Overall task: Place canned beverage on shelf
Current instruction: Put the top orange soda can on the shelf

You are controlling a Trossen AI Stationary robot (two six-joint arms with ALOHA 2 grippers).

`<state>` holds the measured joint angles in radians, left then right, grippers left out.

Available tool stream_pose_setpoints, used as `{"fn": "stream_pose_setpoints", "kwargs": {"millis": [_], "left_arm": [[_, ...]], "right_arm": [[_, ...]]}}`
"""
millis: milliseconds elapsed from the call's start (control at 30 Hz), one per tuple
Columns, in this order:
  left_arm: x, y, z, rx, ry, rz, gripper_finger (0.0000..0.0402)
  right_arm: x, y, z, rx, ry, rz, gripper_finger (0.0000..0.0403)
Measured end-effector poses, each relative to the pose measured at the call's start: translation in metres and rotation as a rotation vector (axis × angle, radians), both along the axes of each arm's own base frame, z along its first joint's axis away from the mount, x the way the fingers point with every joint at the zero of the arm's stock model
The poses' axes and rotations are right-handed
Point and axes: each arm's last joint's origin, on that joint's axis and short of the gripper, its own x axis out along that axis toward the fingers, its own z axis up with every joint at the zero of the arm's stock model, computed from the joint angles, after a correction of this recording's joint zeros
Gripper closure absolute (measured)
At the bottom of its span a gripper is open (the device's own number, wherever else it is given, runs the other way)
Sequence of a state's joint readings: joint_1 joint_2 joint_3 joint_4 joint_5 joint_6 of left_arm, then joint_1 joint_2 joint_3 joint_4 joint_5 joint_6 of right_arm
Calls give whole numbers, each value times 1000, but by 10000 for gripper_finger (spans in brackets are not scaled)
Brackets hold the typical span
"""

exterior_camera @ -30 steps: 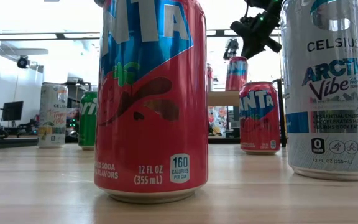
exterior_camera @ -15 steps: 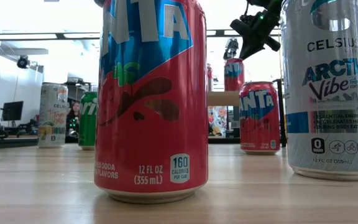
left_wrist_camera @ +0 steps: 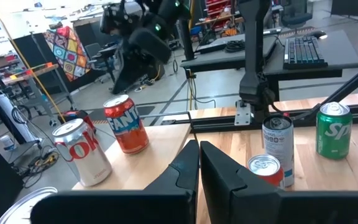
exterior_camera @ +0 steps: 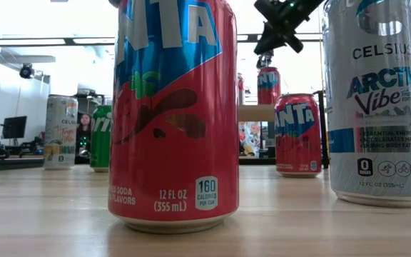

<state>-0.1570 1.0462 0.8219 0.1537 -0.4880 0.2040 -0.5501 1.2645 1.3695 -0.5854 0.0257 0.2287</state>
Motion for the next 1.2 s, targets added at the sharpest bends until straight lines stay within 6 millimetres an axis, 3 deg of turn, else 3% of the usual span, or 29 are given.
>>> {"fn": "stream_pose_setpoints", "kwargs": {"millis": [533, 1200], "left_arm": [[0, 0, 1, 2, -10, 0, 402], [0, 0, 1, 2, -9, 0, 402]], "right_arm": [[21, -7, -25, -57, 153, -143, 385], [12, -7, -23, -91, 194, -294, 385]]}}
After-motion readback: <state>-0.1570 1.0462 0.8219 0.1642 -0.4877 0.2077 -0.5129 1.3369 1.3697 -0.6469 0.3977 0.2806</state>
